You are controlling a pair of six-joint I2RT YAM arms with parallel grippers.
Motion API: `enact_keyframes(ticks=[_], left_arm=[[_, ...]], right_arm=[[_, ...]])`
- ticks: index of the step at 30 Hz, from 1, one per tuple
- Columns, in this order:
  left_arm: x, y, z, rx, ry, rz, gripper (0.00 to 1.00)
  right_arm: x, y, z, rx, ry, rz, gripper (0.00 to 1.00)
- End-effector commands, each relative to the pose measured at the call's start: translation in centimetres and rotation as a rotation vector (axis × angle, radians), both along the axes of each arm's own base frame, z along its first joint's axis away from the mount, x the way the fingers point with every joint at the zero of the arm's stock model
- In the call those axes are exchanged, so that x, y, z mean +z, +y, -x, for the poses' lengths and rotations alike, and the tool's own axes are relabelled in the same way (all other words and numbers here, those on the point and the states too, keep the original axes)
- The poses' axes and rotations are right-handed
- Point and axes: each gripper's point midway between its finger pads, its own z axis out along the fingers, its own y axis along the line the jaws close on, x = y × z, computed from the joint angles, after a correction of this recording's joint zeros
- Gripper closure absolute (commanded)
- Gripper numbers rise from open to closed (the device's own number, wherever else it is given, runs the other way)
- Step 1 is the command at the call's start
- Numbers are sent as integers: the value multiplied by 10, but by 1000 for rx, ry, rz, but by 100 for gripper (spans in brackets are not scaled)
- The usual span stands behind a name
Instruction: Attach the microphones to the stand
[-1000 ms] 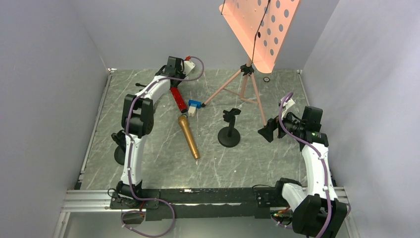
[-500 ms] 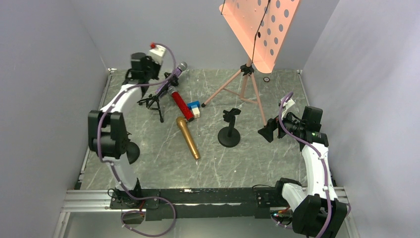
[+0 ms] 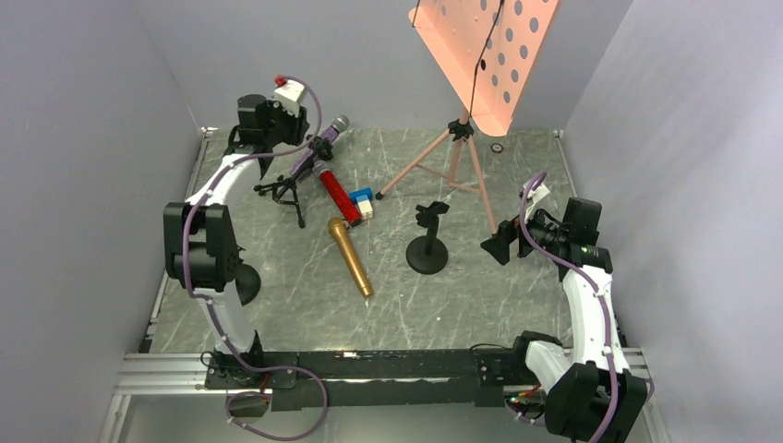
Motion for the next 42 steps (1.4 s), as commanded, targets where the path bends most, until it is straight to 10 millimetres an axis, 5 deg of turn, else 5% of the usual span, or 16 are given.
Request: enact_keyframes(ticks=[1, 9, 18, 31, 33, 36, 42], left_arm=[[-14, -22, 1, -23, 77, -90, 55], [-63, -35, -2, 1, 234, -263, 44], [-86, -38, -4, 42, 291, -373, 47], [-110, -32, -16, 103, 314, -490, 60], [-113, -34, -18, 101, 322, -498, 70], [-110, -38, -19, 84, 308, -504, 100], [-55, -43, -18, 97, 136, -436, 100]], right_arm=[[13, 1, -5, 18, -52, 13, 0], [13, 1, -5, 20, -49, 11, 0], [13, 1, -5, 19, -50, 12, 0], [12, 1, -5, 19, -48, 13, 0], [12, 1, -5, 19, -48, 13, 0], [13, 1, -5, 18, -48, 12, 0], [13, 0, -5, 18, -50, 15, 0]])
